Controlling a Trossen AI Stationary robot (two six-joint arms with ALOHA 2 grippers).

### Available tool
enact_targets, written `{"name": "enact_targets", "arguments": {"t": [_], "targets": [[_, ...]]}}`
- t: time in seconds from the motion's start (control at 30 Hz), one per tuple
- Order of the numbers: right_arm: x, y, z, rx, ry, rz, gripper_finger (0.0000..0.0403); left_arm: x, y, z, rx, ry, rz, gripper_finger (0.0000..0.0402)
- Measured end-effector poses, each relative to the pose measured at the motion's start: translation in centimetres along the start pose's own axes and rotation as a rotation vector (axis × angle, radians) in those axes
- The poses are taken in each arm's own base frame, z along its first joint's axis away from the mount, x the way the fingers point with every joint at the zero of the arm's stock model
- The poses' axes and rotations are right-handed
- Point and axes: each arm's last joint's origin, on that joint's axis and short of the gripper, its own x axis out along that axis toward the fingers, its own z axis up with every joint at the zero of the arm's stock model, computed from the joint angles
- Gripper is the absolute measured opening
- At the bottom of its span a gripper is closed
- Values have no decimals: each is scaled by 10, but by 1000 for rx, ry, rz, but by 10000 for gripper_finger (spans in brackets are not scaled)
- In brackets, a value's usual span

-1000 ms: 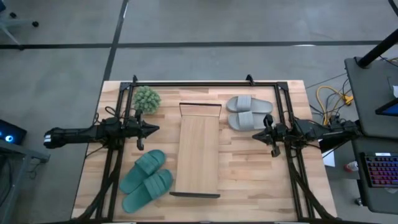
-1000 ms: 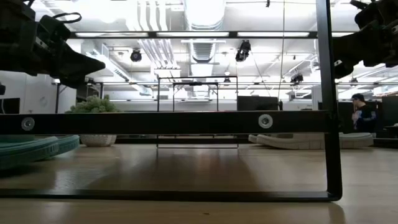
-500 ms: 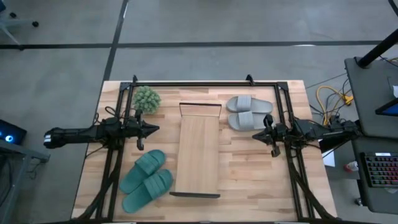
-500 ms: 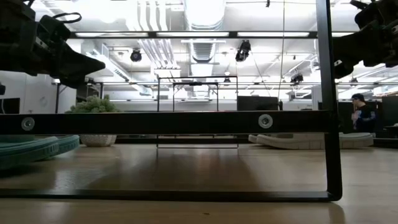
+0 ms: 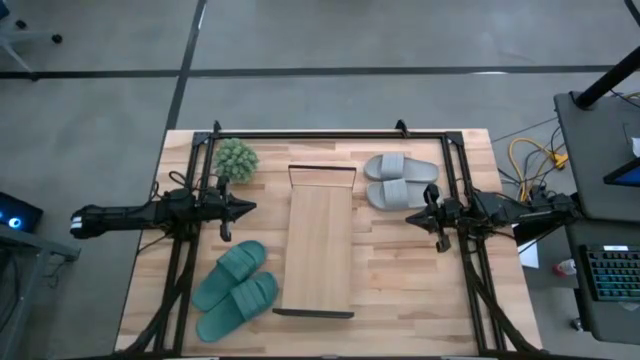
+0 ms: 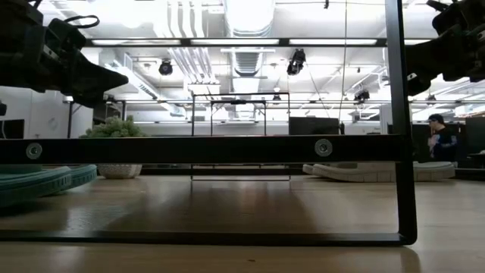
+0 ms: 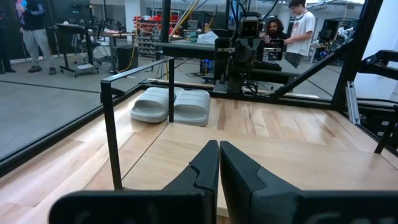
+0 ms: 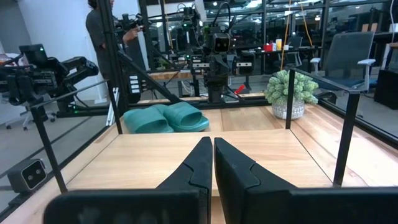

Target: Pick and place slides into the shelf

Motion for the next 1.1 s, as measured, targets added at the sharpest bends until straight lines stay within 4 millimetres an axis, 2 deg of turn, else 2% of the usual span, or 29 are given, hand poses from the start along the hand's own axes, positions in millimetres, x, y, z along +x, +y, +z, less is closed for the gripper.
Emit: {"name": "enact_targets", "arguments": {"t": [0.23, 0.67, 0.77, 0.87, 0.97, 1.03, 1.1], "targets": [[0, 0, 0, 34, 0, 0, 8, 0, 0, 0, 0, 0, 0, 0], [0, 0, 0, 561, -2, 0, 9, 0, 0, 0, -34, -5, -1, 0], [0, 0, 0, 750, -3, 0, 8, 0, 0, 2, -254, -17, -4, 0], [0, 0, 0, 980, -8, -9, 9, 0, 0, 5, -646, -46, -19, 0], [0, -1, 0, 1169, -35, -42, 8, 0, 0, 5, -964, -47, -30, 0], [0, -2, 0, 1263, -46, -50, 8, 0, 0, 5, -1089, -49, -28, 0], [0, -2, 0, 1283, -50, -54, 8, 0, 1, 5, -1125, -66, -5, 0]]}}
